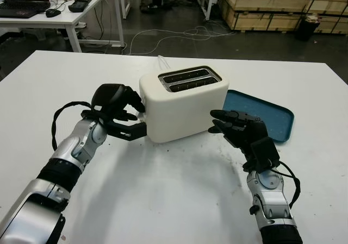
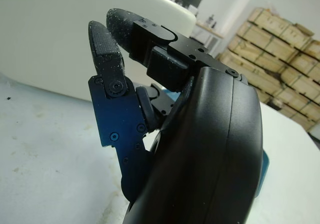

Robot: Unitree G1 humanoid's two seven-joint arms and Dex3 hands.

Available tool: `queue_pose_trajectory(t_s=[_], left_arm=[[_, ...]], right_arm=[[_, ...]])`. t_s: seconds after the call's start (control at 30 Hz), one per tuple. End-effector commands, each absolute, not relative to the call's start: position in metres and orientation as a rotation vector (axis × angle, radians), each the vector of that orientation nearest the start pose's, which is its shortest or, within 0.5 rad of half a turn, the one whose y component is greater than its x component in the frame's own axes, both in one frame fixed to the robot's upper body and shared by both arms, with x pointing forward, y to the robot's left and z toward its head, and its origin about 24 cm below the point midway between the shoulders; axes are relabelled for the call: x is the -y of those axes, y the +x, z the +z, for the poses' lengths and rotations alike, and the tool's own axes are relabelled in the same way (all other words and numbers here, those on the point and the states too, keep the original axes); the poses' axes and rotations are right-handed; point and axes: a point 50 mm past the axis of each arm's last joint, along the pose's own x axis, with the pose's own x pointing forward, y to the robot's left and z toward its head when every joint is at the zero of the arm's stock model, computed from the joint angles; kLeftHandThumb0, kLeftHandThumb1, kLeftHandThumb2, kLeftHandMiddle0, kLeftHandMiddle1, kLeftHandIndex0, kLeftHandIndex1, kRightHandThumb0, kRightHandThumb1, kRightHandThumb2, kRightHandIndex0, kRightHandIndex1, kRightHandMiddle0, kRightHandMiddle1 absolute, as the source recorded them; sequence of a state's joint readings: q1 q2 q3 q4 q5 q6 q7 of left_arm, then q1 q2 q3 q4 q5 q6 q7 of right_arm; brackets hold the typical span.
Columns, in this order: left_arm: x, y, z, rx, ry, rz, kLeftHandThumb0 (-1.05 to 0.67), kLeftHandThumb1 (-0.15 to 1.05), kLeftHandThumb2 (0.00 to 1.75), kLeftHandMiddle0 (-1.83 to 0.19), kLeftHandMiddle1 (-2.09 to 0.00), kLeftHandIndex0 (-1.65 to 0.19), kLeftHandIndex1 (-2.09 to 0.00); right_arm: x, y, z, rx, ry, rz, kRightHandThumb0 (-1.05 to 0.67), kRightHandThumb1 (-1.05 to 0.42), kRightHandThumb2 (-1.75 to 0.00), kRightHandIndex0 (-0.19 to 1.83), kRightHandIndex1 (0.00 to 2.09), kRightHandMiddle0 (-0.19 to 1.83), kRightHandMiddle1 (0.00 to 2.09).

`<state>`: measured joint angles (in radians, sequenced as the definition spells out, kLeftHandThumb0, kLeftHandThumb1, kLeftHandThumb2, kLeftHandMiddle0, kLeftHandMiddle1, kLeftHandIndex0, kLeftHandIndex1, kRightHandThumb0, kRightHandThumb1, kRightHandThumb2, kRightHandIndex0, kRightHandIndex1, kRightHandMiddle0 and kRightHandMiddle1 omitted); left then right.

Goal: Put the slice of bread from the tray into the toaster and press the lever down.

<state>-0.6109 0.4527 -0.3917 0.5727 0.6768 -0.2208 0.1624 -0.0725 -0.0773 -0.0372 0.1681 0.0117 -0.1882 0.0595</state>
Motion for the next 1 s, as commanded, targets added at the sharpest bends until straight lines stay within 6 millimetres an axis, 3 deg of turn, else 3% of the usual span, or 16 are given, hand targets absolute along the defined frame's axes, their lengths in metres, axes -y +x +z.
queue_pose_trajectory(t_s=[0.0, 0.1, 0.13, 0.23, 0.3, 0.4, 0.53, 0.73, 0.97], left_arm=[[-0.033, 0.304, 0.035, 0.355, 1.227, -0.828, -0.25, 0.72, 0.01, -0.77, -1.55, -1.34, -0.02], [-0.026, 0.313, 0.067, 0.462, 1.211, -0.824, -0.27, 0.75, 0.02, -0.80, -1.45, -1.33, -0.01], [-0.025, 0.312, 0.066, 0.462, 1.211, -0.832, -0.28, 0.76, 0.02, -0.82, -1.43, -1.33, -0.01], [-0.025, 0.306, 0.021, 0.276, 1.319, -0.902, -0.23, 0.71, 0.01, -0.87, -1.28, -1.29, -0.01], [-0.027, 0.299, -0.005, 0.150, 1.331, -0.943, -0.21, 0.69, 0.00, -1.00, -0.96, -1.31, -0.01], [-0.028, 0.295, -0.012, 0.101, 1.290, -0.952, -0.24, 0.70, 0.01, -1.10, -0.76, -1.31, 0.00], [-0.034, 0.295, -0.014, 0.108, 1.347, -0.964, -0.27, 0.70, 0.00, -0.97, -0.81, -1.30, -0.01], [-0.042, 0.291, -0.017, 0.136, 1.307, -0.935, -0.24, 0.72, 0.01, -1.09, -0.83, -1.33, -0.02], [-0.041, 0.290, -0.017, 0.121, 1.296, -0.938, -0.24, 0.73, 0.01, -1.06, -0.84, -1.33, -0.01]], right_arm=[[0.167, 0.267, 0.036, 0.059, -0.055, 0.038, -0.48, -0.84, 0.00, 1.06, 0.73, 1.25, 0.00], [0.166, 0.266, 0.035, 0.058, -0.054, 0.035, -0.48, -0.84, 0.00, 1.06, 0.73, 1.25, 0.00], [0.166, 0.266, 0.035, 0.058, -0.054, 0.034, -0.48, -0.84, 0.00, 1.07, 0.73, 1.25, 0.00], [0.168, 0.265, 0.035, 0.059, -0.060, 0.027, -0.48, -0.84, 0.00, 1.06, 0.74, 1.25, 0.00], [0.171, 0.265, 0.035, 0.060, -0.071, 0.018, -0.47, -0.84, 0.00, 1.05, 0.74, 1.25, 0.00], [0.173, 0.265, 0.034, 0.056, -0.067, 0.014, -0.47, -0.85, 0.00, 1.06, 0.75, 1.26, 0.00], [0.171, 0.265, 0.034, 0.046, -0.057, 0.020, -0.48, -0.84, 0.00, 1.06, 0.77, 1.26, 0.01], [0.170, 0.265, 0.034, 0.047, -0.059, 0.018, -0.47, -0.84, 0.00, 1.05, 0.77, 1.26, 0.00], [0.170, 0.265, 0.034, 0.047, -0.059, 0.023, -0.47, -0.84, 0.00, 1.04, 0.77, 1.26, 0.00]])
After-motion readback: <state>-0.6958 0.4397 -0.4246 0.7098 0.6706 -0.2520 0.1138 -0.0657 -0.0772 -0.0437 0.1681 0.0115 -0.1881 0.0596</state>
